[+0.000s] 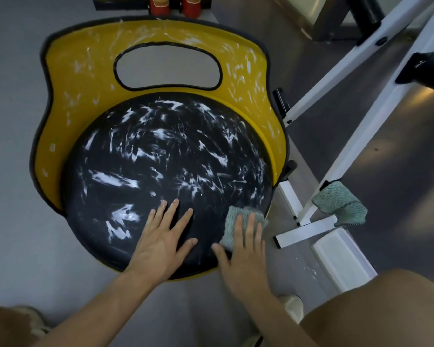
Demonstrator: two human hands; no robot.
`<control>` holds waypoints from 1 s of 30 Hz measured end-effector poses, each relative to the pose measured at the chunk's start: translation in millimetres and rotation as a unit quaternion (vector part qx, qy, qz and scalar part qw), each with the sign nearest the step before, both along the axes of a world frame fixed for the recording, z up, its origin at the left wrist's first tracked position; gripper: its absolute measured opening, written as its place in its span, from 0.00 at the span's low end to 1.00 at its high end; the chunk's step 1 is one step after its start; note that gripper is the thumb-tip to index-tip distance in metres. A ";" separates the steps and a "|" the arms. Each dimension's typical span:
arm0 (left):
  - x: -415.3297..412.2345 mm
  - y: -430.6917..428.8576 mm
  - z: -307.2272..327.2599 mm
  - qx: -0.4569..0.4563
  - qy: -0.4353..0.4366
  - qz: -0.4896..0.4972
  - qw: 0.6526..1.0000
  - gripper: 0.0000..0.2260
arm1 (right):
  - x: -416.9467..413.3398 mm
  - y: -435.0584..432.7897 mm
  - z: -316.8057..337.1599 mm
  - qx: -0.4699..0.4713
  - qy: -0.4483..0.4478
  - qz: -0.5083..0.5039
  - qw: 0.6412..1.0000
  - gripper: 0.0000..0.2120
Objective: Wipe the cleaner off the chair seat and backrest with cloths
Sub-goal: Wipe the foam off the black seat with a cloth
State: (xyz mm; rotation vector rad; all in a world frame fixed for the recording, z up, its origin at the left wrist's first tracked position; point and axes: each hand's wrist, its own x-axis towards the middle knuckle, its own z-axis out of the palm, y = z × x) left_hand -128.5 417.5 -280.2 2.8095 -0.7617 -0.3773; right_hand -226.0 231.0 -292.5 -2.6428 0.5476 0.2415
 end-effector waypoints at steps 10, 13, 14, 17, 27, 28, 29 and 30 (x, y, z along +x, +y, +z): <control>-3.3 5.7 -1.9 0.024 -0.006 -0.009 1.000 0.34 | 38.7 -28.6 -3.1 -0.017 -0.023 -0.033 0.999 0.32; -2.7 5.9 -1.5 0.017 -0.009 -0.002 1.000 0.34 | 9.9 15.2 -7.7 -0.034 -0.038 -0.019 0.998 0.31; -3.5 5.4 -3.1 0.016 -0.006 -0.001 1.000 0.33 | -1.9 28.8 -10.3 -0.032 -0.041 -0.006 0.999 0.30; -3.5 5.0 -5.5 0.014 -0.012 0.002 1.000 0.32 | 4.5 18.5 -12.0 -0.060 -0.039 0.052 0.996 0.30; -4.1 3.4 -6.3 0.018 -0.010 0.001 1.000 0.32 | -13.2 56.3 -1.5 -0.055 -0.039 0.025 0.997 0.31; -3.2 1.6 -6.7 0.018 -0.011 -0.001 1.000 0.32 | -9.4 48.8 -4.3 -0.067 -0.042 0.050 0.996 0.31; -1.5 1.6 -6.6 0.019 -0.013 -0.003 1.000 0.32 | 5.5 32.4 -6.0 -0.082 -0.044 0.057 0.994 0.31; -0.2 2.6 -5.6 0.021 -0.014 -0.005 1.000 0.32 | 24.7 13.4 -5.0 -0.088 -0.039 0.058 0.994 0.31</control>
